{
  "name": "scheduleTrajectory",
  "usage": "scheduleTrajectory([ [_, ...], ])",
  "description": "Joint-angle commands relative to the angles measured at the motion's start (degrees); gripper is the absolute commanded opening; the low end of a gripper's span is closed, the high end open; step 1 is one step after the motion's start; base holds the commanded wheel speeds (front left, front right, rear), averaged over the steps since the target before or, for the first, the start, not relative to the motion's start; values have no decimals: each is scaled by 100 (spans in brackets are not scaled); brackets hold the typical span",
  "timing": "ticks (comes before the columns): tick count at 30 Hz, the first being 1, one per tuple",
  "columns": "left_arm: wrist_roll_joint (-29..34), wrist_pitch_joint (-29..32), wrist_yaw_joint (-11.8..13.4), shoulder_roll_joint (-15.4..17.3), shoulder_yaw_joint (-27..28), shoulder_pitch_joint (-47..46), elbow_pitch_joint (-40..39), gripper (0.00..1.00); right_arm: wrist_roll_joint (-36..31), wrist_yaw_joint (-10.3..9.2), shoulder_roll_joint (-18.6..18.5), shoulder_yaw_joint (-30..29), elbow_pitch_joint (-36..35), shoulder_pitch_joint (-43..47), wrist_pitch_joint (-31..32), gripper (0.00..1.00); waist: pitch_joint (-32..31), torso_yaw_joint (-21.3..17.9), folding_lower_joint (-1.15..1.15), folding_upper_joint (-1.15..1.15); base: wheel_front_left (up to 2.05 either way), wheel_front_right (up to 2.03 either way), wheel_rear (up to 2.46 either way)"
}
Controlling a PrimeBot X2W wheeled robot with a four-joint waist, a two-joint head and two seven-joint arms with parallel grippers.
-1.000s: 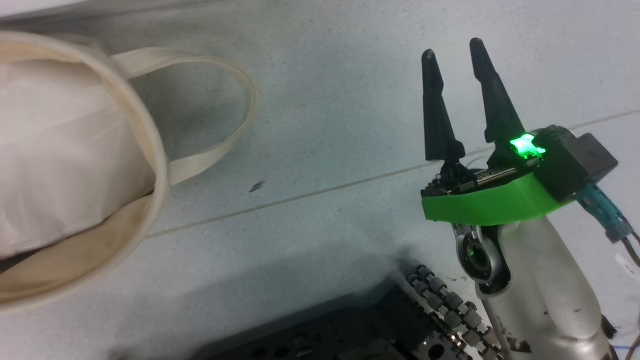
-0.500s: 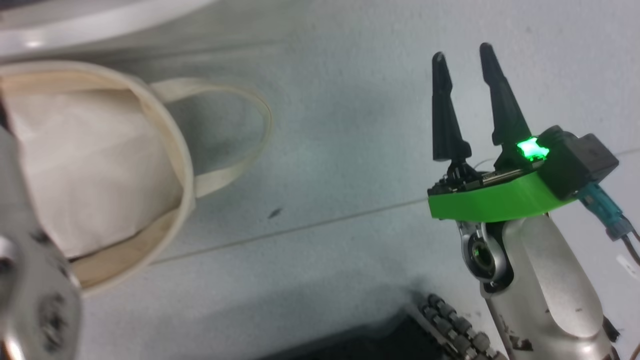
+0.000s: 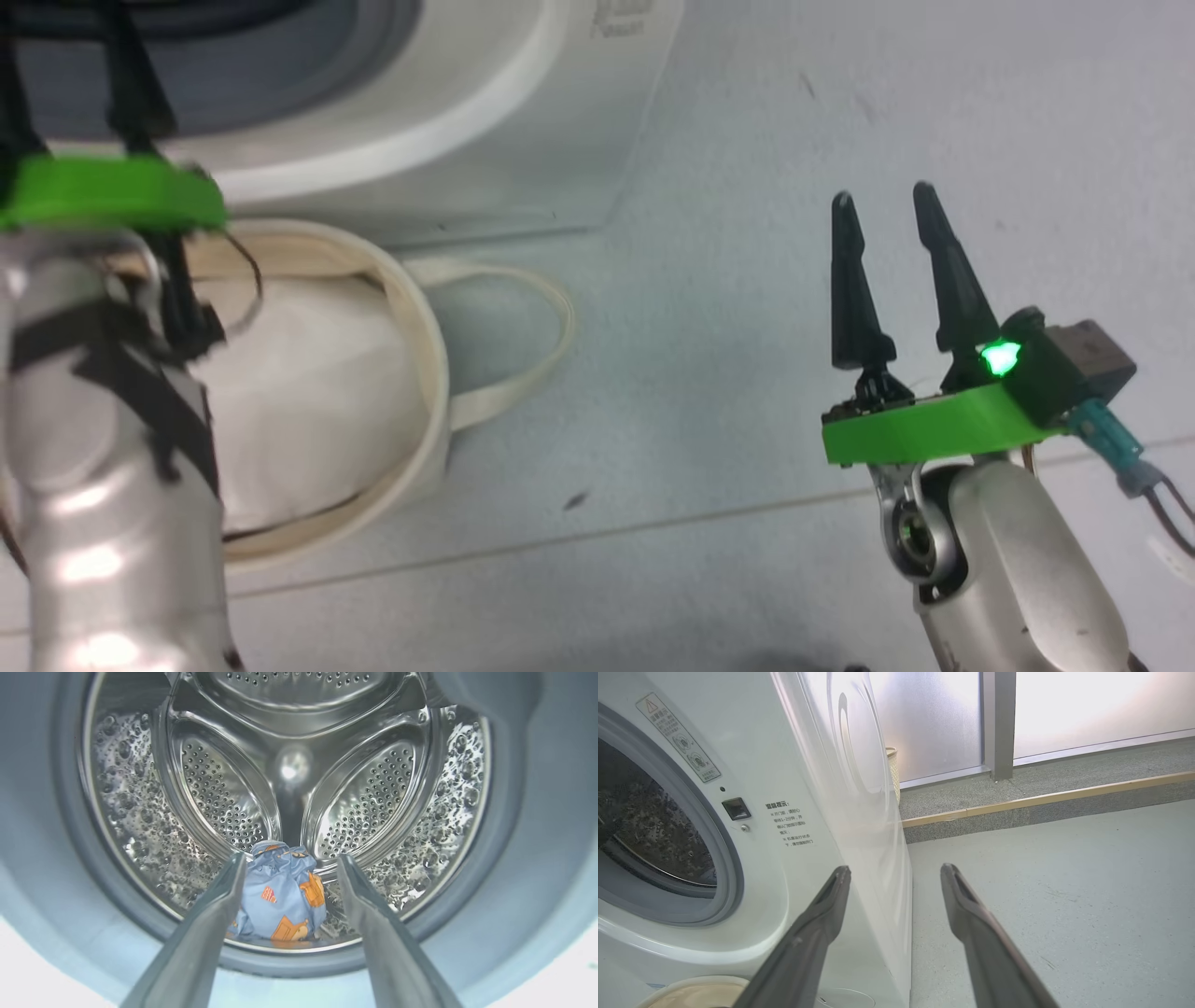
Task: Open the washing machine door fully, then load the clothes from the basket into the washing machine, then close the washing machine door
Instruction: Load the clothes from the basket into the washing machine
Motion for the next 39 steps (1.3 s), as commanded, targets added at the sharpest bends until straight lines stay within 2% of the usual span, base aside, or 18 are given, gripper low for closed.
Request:
scheduleTrajectory([
  [1, 24, -22, -17, 120, 31, 234, -247, 100, 8, 1, 27, 120, -133, 158, -69, 100, -380, 154, 2, 0, 0, 0, 0],
  [11, -47, -22, 65, 44, -389, 1928, -703, 100, 91, 1, 27, 157, 23, 598, -69, 100, -1426, 213, 2, 0, 0, 0, 0],
  [17, -592, -22, 324, 42, -828, 2893, -1027, 100, 122, 1, 27, 83, 91, 967, -69, 100, -1901, 275, 2, 0, 0, 0, 0],
  [23, -604, -22, 659, 41, -1281, 3653, -1232, 100, 125, 1, 27, 80, 155, 1265, -69, 100, -2219, 364, 2, 0, 0, 0, 0],
  [29, -868, -22, 860, 41, -1561, 4163, -1778, 100, 119, 1, 27, 33, 167, 1417, -69, 100, -2392, 455, 2, 0, 0, 0, 0],
  [39, -827, -22, 940, 40, -1688, 4286, -1817, 100, 114, 1, 27, 71, 211, 1452, -69, 100, -2429, 486, 2, 0, 0, 0, 0],
])
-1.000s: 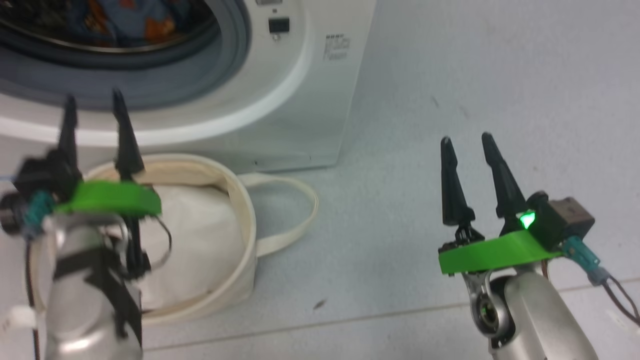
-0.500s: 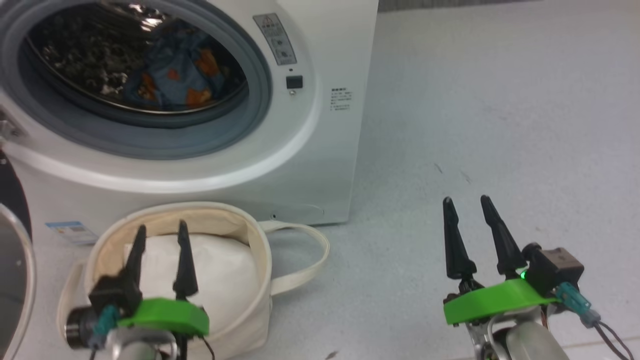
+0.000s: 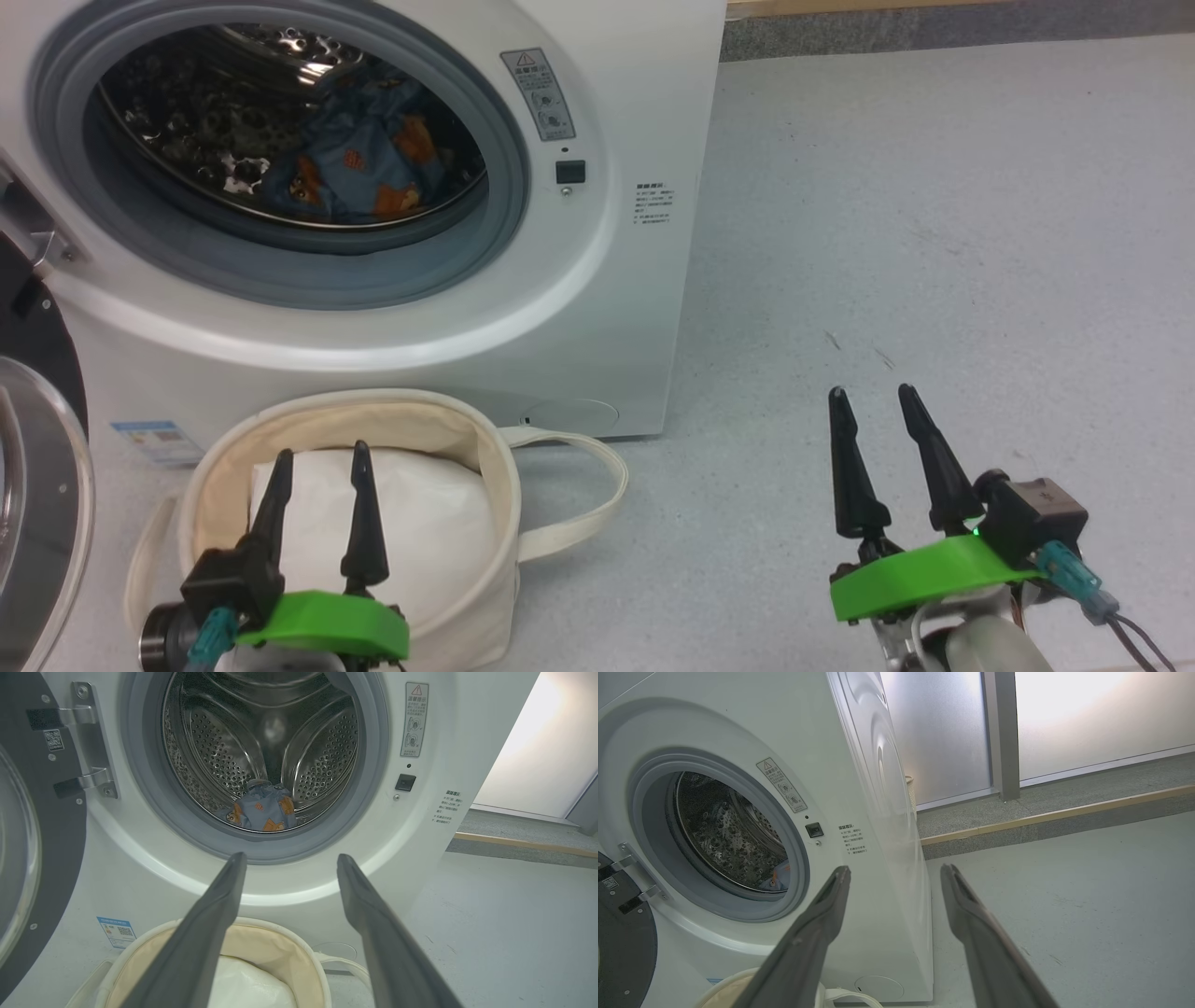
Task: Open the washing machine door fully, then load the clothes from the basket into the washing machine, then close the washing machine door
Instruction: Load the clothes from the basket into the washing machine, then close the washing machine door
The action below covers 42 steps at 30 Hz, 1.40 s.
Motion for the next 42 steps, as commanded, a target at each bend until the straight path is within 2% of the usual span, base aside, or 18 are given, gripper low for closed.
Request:
scheduleTrajectory([
  [1, 2, -27, 45, 84, 144, -121, -198, 100, 8, 1, 21, 139, -165, -71, -70, 100, 12, -6, 0, 0, 0, 0, 0],
  [22, -483, -27, 111, 84, 327, -150, -234, 100, -37, 1, 21, 169, -74, -105, -70, 100, 55, -1, 0, 0, -20, 13, 7],
  [37, -529, -27, 127, 84, 554, -187, -196, 100, -43, 1, 21, 182, 23, -95, -70, 100, 90, 15, 0, 0, -206, 149, 57],
  [42, -359, -27, 195, 84, 563, -206, -235, 100, -62, 1, 21, 187, 85, -107, -70, 100, 110, 34, 0, 0, -235, 176, 59],
])
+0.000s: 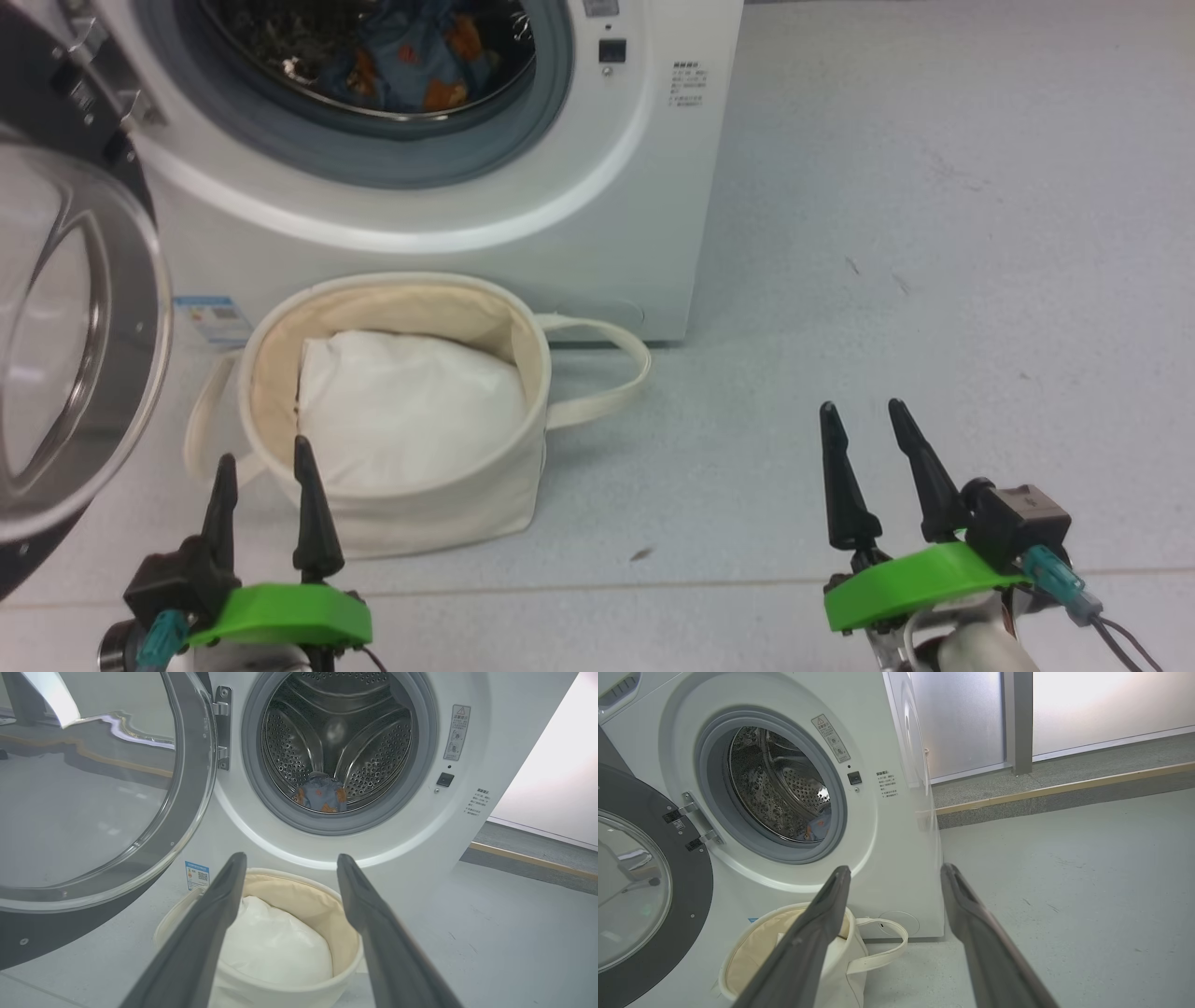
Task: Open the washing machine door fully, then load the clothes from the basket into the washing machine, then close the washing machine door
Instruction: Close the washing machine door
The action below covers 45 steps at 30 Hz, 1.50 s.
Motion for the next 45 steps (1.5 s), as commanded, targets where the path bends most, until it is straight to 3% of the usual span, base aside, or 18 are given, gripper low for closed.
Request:
scheduleTrajectory([
  [1, 55, -27, 47, 82, 156, -195, -176, 100, -43, 1, 14, 130, -158, -108, -70, 100, 3, 4, 0, 0, -205, 165, 39],
  [21, 43, -27, 162, 82, -87, -265, -111, 100, -50, 1, 14, 95, -226, -177, -70, 100, 92, 207, 0, 0, -59, 57, 2],
  [45, -63, -27, 256, 82, -221, -99, -270, 100, -186, 1, 14, 292, -328, -173, -70, 100, -30, 1921, 0, 0, 0, 0, 0],
])
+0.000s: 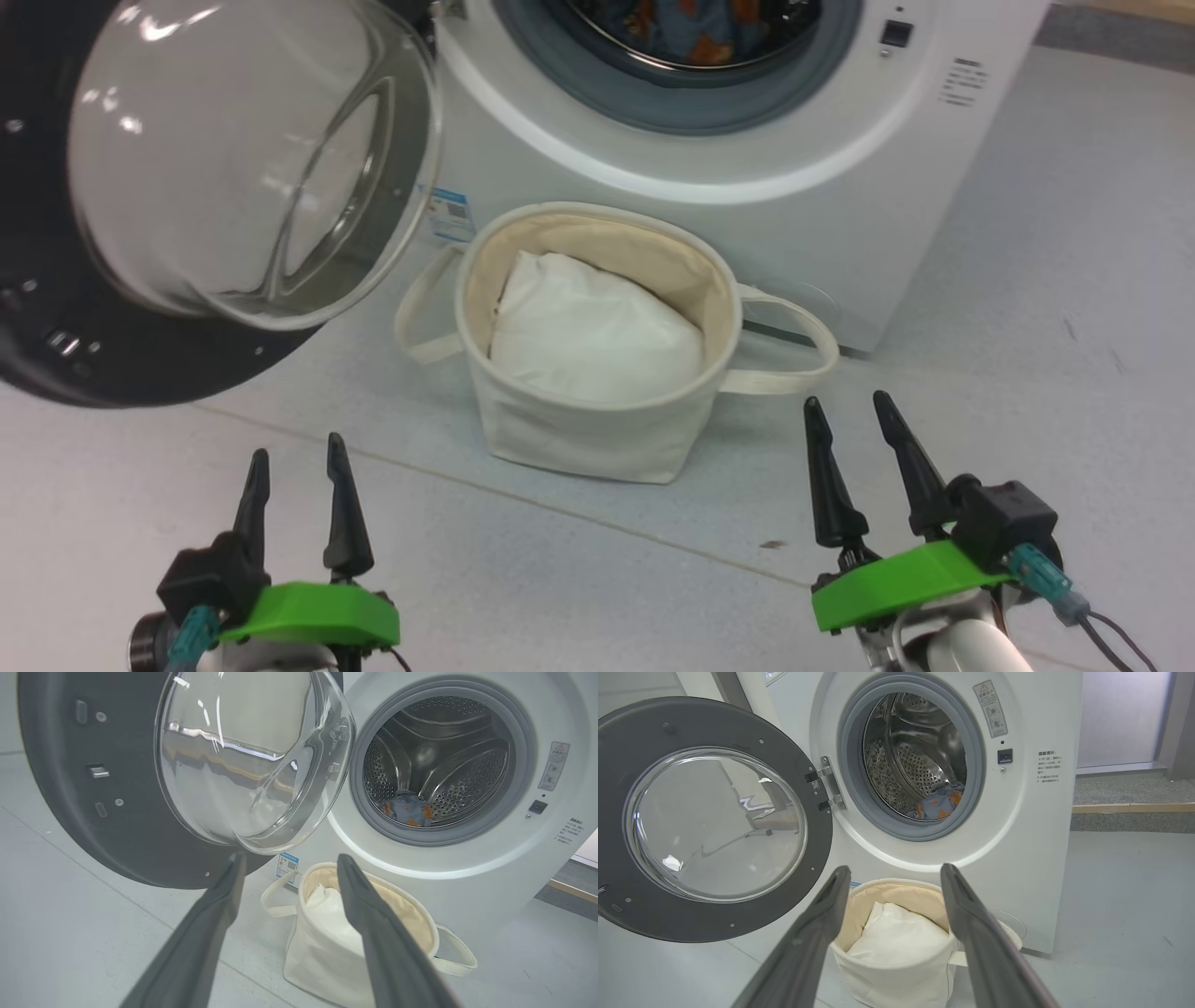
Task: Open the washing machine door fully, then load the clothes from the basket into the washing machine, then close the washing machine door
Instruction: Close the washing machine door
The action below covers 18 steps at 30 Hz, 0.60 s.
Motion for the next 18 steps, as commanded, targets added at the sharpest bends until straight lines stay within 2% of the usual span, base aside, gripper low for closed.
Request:
scheduleTrajectory([
  [1, -24, -27, 27, 82, 140, -78, -203, 100, -29, 1, 13, 155, -218, -128, -70, 100, -45, 176, 0, 0, 0, 0, 0],
  [10, 21, -27, 24, 82, 136, 18, -216, 100, 3, 1, 13, 234, -236, -58, -70, 100, -153, 697, 0, 0, 0, 0, 0],
  [18, 65, -27, 11, 82, 169, 85, -223, 100, 53, 1, 13, 264, -224, 3, -70, 100, -249, 886, 0, 0, 0, 0, 0],
])
